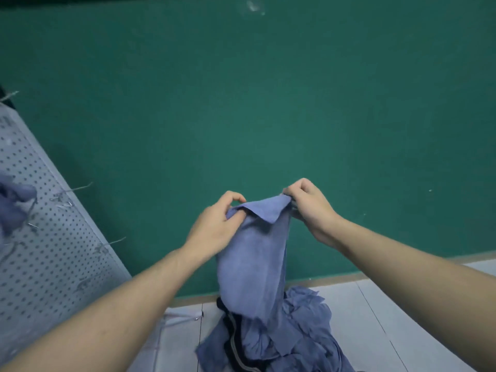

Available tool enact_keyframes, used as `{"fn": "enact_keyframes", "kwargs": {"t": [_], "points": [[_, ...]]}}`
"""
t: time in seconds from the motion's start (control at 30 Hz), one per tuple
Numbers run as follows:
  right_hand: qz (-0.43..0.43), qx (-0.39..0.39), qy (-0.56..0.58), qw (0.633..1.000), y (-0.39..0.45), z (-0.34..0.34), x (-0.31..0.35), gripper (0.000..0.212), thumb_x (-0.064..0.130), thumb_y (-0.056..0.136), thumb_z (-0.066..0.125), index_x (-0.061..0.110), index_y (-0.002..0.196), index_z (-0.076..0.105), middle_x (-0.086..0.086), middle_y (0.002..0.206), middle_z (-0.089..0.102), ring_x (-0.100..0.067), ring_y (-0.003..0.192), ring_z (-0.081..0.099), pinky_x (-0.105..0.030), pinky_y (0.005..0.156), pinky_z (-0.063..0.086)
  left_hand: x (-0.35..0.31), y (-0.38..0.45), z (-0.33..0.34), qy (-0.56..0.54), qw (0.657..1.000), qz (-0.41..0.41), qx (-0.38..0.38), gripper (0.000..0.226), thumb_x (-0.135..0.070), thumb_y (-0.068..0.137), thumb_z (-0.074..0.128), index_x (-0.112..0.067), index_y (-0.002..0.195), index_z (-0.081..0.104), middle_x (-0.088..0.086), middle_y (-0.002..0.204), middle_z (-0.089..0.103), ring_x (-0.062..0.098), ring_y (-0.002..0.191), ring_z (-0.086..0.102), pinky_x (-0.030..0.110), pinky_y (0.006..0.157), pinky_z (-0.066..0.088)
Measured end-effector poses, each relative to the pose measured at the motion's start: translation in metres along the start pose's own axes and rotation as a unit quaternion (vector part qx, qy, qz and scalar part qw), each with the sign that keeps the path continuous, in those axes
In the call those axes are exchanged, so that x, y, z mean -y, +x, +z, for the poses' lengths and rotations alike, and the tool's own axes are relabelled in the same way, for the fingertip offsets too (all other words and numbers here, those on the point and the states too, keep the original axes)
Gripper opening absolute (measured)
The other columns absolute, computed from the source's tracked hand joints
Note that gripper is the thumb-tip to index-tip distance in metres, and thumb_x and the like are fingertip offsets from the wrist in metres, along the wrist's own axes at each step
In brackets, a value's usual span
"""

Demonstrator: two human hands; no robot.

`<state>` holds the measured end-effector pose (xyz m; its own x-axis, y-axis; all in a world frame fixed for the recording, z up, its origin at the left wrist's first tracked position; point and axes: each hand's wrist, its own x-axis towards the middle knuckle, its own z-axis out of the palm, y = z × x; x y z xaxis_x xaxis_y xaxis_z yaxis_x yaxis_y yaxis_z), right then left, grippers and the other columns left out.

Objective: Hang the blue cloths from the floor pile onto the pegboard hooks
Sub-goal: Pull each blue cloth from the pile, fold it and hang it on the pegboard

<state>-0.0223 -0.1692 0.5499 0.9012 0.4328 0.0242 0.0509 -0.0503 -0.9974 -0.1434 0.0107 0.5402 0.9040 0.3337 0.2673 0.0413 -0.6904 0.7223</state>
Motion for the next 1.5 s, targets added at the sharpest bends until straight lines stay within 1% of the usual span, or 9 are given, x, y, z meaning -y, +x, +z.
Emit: {"fn": "enact_keyframes", "kwargs": {"t": [0.1,0.2,0.33,0.43,0.53,0.73,0.87,1.2,1.5], "points": [[-0.006,0.0,-0.003,1.0,-0.015,0.0,0.028,0.022,0.028,0.099,0.055,0.024,0.082,0.041,0.006,0.076,0.04,-0.011,0.067,0.034,-0.028,0.061,0.031,-0.023,-0.009,-0.032,0.044,0.998,0.03,0.043,0.034,-0.056,0.073,0.08,-0.042,0.097,0.06,-0.014,0.084,0.07,0.006,0.076,0.061,0.025,0.074,0.049],[-0.008,0.071,-0.03,0.997,-0.038,-0.004,0.056,0.026,0.046,0.099,0.058,0.025,0.11,0.046,0.006,0.08,0.046,-0.004,0.059,0.046,-0.019,0.056,0.037,-0.043,-0.016,-0.052,0.074,0.995,0.037,0.05,0.025,-0.051,0.074,0.082,-0.031,0.082,0.069,-0.02,0.075,0.068,-0.002,0.066,0.056,0.018,0.064,0.044],[-0.174,0.183,-0.258,0.932,-0.058,-0.016,0.075,0.084,0.031,0.081,0.084,0.042,0.144,0.03,0.015,0.09,0.048,0.009,0.071,0.053,-0.008,0.071,0.041,-0.073,-0.02,-0.07,0.052,0.998,0.007,0.029,0.038,-0.042,0.089,0.069,-0.017,0.062,0.055,-0.013,0.056,0.049,0.007,0.055,0.039,0.024,0.054,0.033],[-0.231,0.17,-0.297,0.911,-0.063,-0.015,0.087,0.062,0.031,0.079,0.084,0.045,0.129,0.049,0.013,0.103,0.064,-0.004,0.089,0.058,-0.017,0.086,0.045,-0.093,-0.026,-0.078,0.054,0.998,0.026,0.028,0.041,-0.042,0.091,0.068,-0.018,0.063,0.049,-0.011,0.058,0.04,0.007,0.055,0.033,0.027,0.055,0.029],[-0.275,0.151,-0.25,0.916,-0.066,-0.016,0.102,0.017,0.031,0.093,0.071,0.016,0.099,0.066,0.002,0.091,0.066,-0.005,0.08,0.054,-0.023,0.081,0.045,-0.11,-0.032,-0.085,0.024,0.999,0.019,0.044,0.041,-0.048,0.085,0.074,-0.011,0.076,0.059,-0.007,0.065,0.051,0.006,0.059,0.042,0.026,0.06,0.035],[-0.248,0.089,-0.195,0.945,-0.073,-0.03,0.125,0.033,0.034,0.103,0.054,0.004,0.092,0.06,0.013,0.075,0.06,-0.006,0.074,0.05,-0.023,0.073,0.042,-0.114,-0.043,-0.097,0.079,0.981,-0.043,0.171,0.031,-0.046,0.074,0.085,-0.025,0.092,0.073,-0.01,0.089,0.076,0.009,0.079,0.071,0.029,0.074,0.057],[-0.236,0.07,-0.191,0.95,-0.071,-0.039,0.131,0.034,0.036,0.104,0.05,0.01,0.082,0.051,0.007,0.076,0.049,-0.009,0.071,0.044,-0.028,0.069,0.037,-0.099,-0.048,-0.106,0.037,0.98,-0.062,0.185,0.039,-0.045,0.079,0.082,-0.012,0.095,0.07,-0.002,0.087,0.074,0.017,0.073,0.064,0.036,0.067,0.051],[-0.21,0.041,-0.242,0.946,-0.064,-0.063,0.133,0.027,0.04,0.101,0.057,0.021,0.081,0.055,0.022,0.057,0.052,0.0,0.053,0.044,-0.012,0.055,0.037,-0.089,-0.047,-0.129,-0.032,0.992,-0.042,0.115,0.022,-0.035,0.082,0.082,-0.019,0.081,0.067,-0.008,0.072,0.066,0.007,0.064,0.054,0.025,0.065,0.043],[-0.17,0.014,-0.241,0.955,-0.055,-0.068,0.129,0.05,0.042,0.103,0.047,0.0,0.077,0.045,-0.005,0.073,0.04,-0.018,0.066,0.046,-0.04,0.059,0.06,-0.079,-0.039,-0.137,0.037,0.994,-0.082,0.066,0.045,-0.047,0.086,0.074,-0.018,0.07,0.044,-0.008,0.063,0.043,0.011,0.058,0.036,0.028,0.057,0.028]]}}
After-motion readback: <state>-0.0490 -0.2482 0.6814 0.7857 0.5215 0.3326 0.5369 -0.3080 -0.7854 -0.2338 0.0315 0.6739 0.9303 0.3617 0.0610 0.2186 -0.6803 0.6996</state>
